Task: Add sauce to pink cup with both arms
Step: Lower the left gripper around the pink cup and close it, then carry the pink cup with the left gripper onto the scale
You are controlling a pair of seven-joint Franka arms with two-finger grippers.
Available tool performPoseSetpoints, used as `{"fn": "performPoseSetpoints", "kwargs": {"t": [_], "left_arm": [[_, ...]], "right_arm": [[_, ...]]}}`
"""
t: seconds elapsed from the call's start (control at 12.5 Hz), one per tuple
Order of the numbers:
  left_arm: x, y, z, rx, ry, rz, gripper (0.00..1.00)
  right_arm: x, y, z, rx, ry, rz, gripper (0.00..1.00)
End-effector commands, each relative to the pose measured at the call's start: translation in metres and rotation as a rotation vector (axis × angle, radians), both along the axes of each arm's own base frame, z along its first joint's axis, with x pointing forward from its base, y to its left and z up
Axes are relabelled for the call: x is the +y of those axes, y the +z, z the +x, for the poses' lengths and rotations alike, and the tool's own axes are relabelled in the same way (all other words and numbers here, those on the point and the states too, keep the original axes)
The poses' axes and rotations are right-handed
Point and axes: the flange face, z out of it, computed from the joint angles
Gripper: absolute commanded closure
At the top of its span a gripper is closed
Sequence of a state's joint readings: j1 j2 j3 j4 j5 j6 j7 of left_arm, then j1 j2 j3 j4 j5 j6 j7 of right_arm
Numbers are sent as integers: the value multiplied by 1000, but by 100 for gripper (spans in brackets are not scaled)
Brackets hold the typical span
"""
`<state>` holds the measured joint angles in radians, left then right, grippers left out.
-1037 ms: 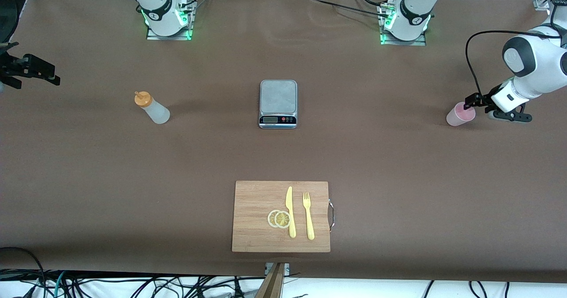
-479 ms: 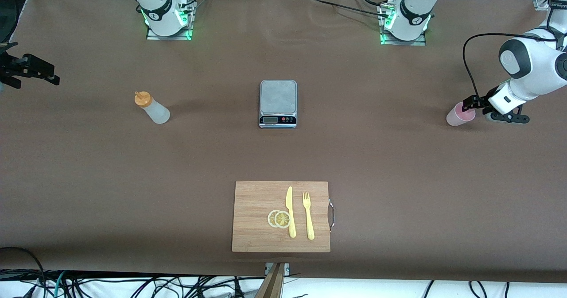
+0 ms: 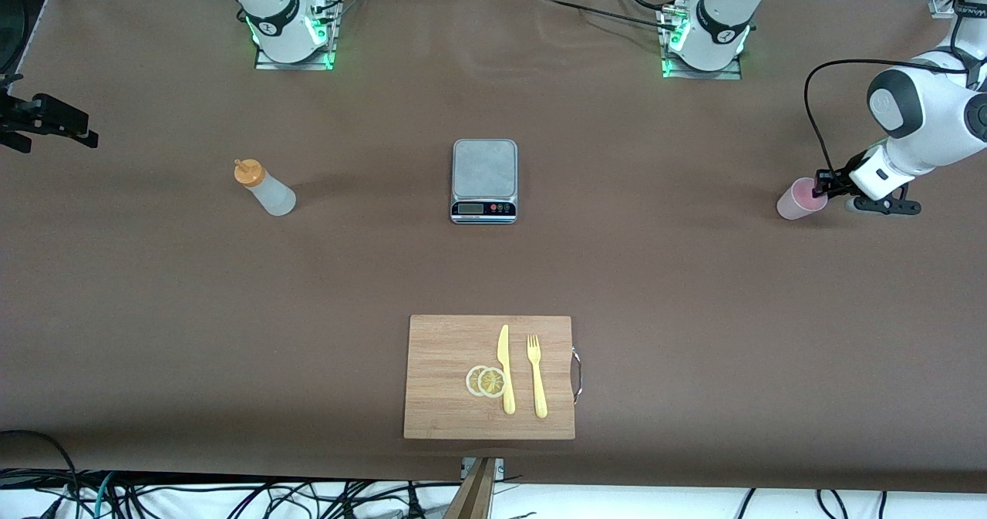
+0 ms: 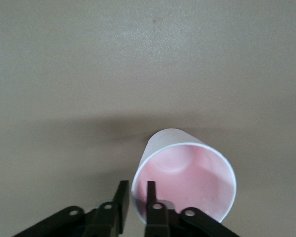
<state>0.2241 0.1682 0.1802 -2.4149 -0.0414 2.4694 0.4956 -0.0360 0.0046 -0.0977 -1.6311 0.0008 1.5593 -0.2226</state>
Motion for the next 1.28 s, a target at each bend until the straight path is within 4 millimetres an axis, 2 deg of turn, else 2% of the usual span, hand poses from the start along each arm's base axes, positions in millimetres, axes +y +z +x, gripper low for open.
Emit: {"fn": "performPoseSetpoints", "kwargs": {"t": [0.0, 0.24, 0.4, 0.56, 0.72, 0.88, 1.04, 1.2], "left_arm": [[-3, 0, -1, 2, 7, 5, 100], [-10, 6, 2, 16, -4, -5, 100], [-40, 23, 15, 47, -27, -25, 100], [-80, 38, 34, 46, -5, -20, 100], [-139, 46, 52, 29, 49, -44, 100], [-205, 53, 60, 30, 89, -106, 100], [-271, 58, 57, 55, 123, -150, 100], [-329, 72, 56, 46, 113, -153, 100]], "right_arm": [[-1, 2, -6, 3, 13, -5, 0], [-4, 2, -7, 3, 8, -5, 0], [-9, 2, -8, 2, -3, -4, 0], [-9, 2, -8, 2, -3, -4, 0], [-9, 1, -7, 4, -3, -3, 0], [-9, 1, -7, 4, -3, -3, 0], [-17, 0, -8, 5, -16, 0, 0], [-20, -2, -9, 20, -23, 4, 0]]}}
